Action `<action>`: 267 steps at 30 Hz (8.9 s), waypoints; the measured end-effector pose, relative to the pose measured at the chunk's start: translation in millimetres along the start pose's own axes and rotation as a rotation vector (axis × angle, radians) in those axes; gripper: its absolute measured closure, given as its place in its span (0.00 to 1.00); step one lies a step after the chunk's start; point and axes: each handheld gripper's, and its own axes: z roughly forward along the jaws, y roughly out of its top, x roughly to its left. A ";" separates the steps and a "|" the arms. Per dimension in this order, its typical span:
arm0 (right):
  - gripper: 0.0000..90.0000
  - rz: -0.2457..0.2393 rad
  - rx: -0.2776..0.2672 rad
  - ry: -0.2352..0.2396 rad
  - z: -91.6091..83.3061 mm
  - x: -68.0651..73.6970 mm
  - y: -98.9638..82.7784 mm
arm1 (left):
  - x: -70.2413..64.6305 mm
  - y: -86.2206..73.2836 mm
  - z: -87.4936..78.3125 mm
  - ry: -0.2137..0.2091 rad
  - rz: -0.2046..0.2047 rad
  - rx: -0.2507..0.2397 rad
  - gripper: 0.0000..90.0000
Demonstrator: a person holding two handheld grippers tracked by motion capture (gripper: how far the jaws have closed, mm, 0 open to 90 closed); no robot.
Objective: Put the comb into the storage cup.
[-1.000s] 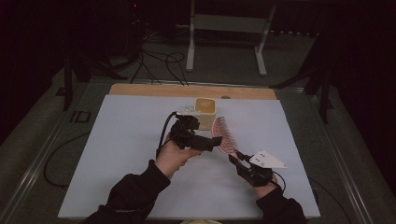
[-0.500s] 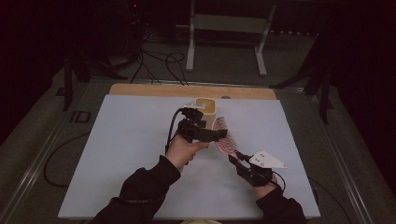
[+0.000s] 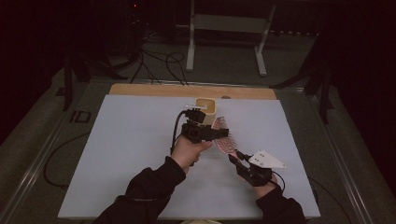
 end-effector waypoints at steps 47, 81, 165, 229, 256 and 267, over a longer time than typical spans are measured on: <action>0.10 0.053 0.009 0.205 1.4 -2.6 -1.5 | -21.4 16.0 -31.4 -0.055 0.238 -0.061 0.74; 0.10 -0.041 0.054 0.221 -13.0 -12.4 -13.0 | -4.3 32.3 -80.1 0.007 0.253 -0.127 0.74; 0.12 -0.001 0.028 0.199 -29.6 -20.5 -16.3 | 19.9 137.7 -91.6 0.261 0.253 -0.319 0.74; 0.12 -0.004 0.025 0.210 -29.5 -22.6 -17.4 | 84.1 103.1 -20.8 0.344 0.162 -0.261 0.74; 0.12 -0.003 0.025 0.211 -29.4 -22.4 -17.1 | 102.7 88.5 -13.4 0.305 0.100 -0.258 0.74; 0.12 0.002 0.026 0.210 -29.9 -22.4 -16.6 | 115.0 80.5 -12.6 0.314 0.094 -0.243 0.73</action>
